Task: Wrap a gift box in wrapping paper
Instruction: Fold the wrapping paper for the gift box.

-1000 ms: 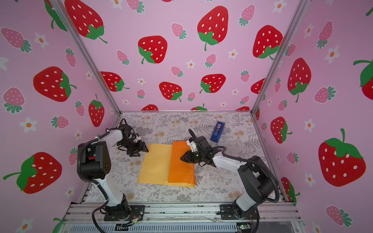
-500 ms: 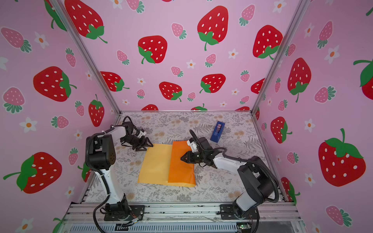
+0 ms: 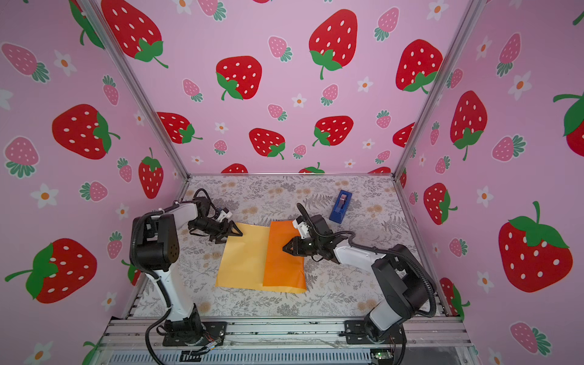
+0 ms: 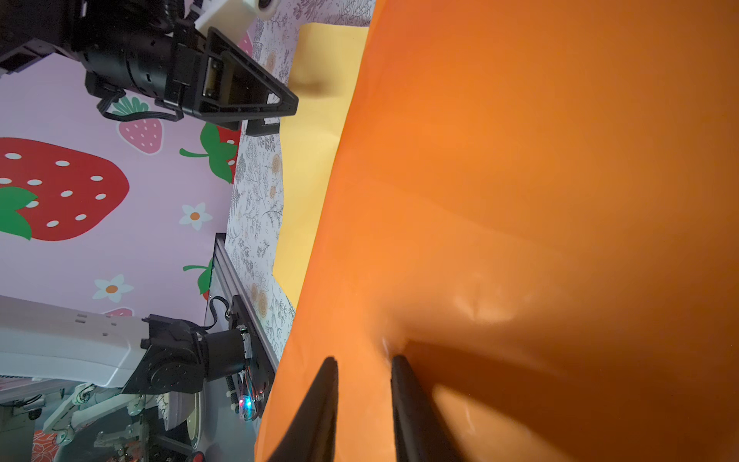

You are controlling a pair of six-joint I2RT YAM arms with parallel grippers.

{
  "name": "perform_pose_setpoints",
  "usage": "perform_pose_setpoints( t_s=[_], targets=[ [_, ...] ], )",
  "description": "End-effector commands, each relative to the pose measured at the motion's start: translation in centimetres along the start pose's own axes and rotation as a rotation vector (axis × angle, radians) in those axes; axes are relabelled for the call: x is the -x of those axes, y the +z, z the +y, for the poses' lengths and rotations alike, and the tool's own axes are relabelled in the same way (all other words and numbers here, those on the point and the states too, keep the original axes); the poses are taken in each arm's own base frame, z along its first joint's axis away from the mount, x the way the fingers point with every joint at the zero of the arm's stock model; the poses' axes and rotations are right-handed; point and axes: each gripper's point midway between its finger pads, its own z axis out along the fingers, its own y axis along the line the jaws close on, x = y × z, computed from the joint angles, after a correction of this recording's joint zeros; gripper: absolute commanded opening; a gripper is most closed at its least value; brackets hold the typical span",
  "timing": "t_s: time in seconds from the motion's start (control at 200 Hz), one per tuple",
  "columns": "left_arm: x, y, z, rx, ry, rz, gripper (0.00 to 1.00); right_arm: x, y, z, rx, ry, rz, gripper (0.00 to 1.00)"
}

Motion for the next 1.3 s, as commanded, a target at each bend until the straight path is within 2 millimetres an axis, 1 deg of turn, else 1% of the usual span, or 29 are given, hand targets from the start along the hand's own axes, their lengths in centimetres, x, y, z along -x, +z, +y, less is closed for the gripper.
perform_pose_setpoints(
  t_s=[0.0, 0.11, 0.215, 0.39, 0.455, 0.61, 0.735, 0.79, 0.965, 1.006, 1.071, 1.146, 1.226, 1.296],
  targets=[
    [-2.0, -0.6, -0.5, 0.011, -0.02, 0.017, 0.67, -3.1, 0.7, -2.5, -0.066, 0.066, 0.104, 0.28],
    [-3.3, -1.1, -0.7, 0.03, -0.038, 0.011, 0.66, -3.2, 0.7, -2.6, -0.07, 0.061, 0.106, 0.28],
    [-4.5, -1.5, -0.8, 0.062, -0.038, 0.0, 0.61, -3.3, 0.7, -2.8, -0.073, 0.066, 0.108, 0.28],
    [-5.9, -1.8, -1.2, 0.084, -0.031, -0.01, 0.43, -3.4, 0.7, -3.0, -0.084, 0.061, 0.114, 0.28],
    [-6.2, -1.9, -1.2, 0.105, -0.02, -0.008, 0.39, -3.4, 0.6, -2.9, -0.087, 0.057, 0.114, 0.28],
    [-6.9, -2.0, -0.8, 0.176, -0.018, -0.016, 0.38, -3.3, 0.6, -2.9, -0.088, 0.057, 0.117, 0.28],
    [-7.4, -2.6, -0.2, 0.273, 0.004, -0.017, 0.37, -3.2, 0.4, -2.9, -0.097, 0.053, 0.112, 0.28],
    [-7.5, -2.8, 0.4, 0.323, 0.002, -0.014, 0.37, -3.2, 0.4, -2.9, -0.099, 0.053, 0.113, 0.28],
    [-7.6, -2.2, 1.3, 0.36, -0.018, 0.046, 0.38, -3.2, 0.5, -2.9, -0.1, 0.055, 0.116, 0.28],
    [-7.6, -2.1, 1.4, 0.367, -0.015, 0.054, 0.37, -3.1, 0.4, -2.9, -0.1, 0.053, 0.112, 0.28],
    [-7.5, -2.1, 0.9, 0.351, -0.004, 0.052, 0.29, -3.1, 0.5, -2.9, -0.103, 0.052, 0.115, 0.28],
    [-7.3, -2.6, -0.4, 0.322, 0.01, 0.031, 0.21, -3.1, 0.5, -3.1, -0.11, 0.052, 0.116, 0.28],
    [-7.0, -3.5, -2.1, 0.287, 0.026, 0.007, 0.13, -3.2, 0.6, -3.3, -0.115, 0.056, 0.12, 0.28],
    [-7.0, -4.2, -3.8, 0.237, 0.029, -0.001, 0.09, -3.2, 0.6, -3.3, -0.112, 0.056, 0.12, 0.28]
  ],
)
